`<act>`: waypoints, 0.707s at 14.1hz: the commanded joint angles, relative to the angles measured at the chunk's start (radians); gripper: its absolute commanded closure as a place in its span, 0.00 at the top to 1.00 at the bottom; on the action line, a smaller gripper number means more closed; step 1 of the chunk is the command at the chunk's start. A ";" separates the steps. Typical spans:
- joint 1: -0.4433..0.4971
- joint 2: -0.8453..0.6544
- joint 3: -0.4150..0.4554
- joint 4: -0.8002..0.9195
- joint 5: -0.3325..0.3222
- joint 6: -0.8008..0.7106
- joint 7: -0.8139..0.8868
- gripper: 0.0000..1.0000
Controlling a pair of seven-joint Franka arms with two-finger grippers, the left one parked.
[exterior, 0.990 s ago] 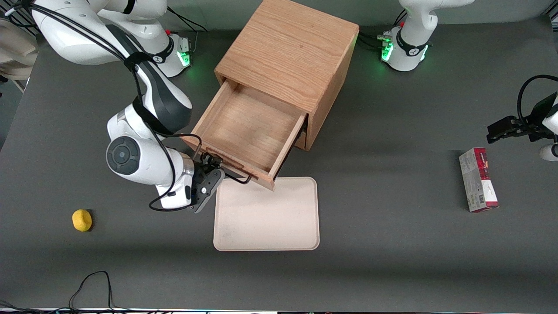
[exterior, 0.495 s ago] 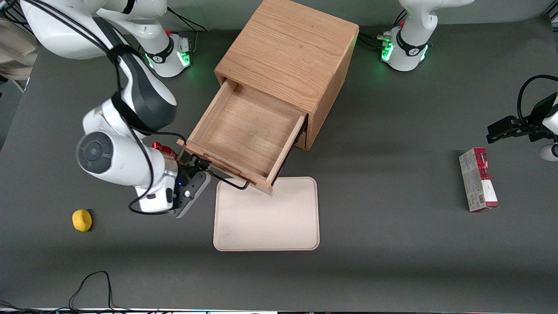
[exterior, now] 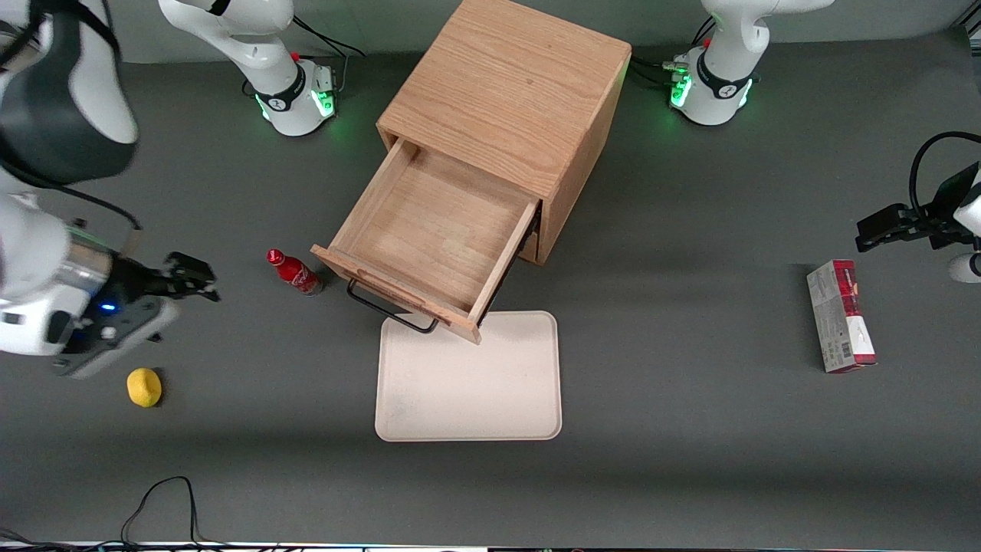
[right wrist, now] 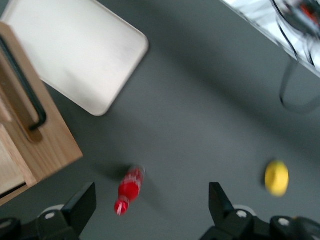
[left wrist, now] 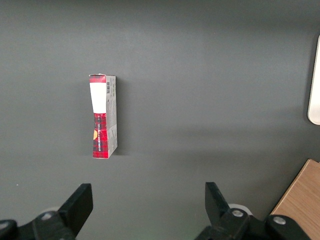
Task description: Open upper drawer
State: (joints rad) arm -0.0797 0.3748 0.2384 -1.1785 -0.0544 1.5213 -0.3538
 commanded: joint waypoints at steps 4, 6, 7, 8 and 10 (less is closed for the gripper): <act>0.015 -0.305 -0.068 -0.402 0.022 0.078 0.424 1.00; 0.018 -0.463 -0.087 -0.618 0.033 0.189 0.432 1.00; 0.017 -0.514 -0.087 -0.675 0.033 0.203 0.432 1.00; 0.015 -0.540 -0.088 -0.691 0.034 0.195 0.434 1.00; 0.015 -0.548 -0.116 -0.687 0.041 0.143 0.464 1.00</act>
State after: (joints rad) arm -0.0691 -0.1117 0.1516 -1.7983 -0.0371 1.6649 0.0647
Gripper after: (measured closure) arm 0.000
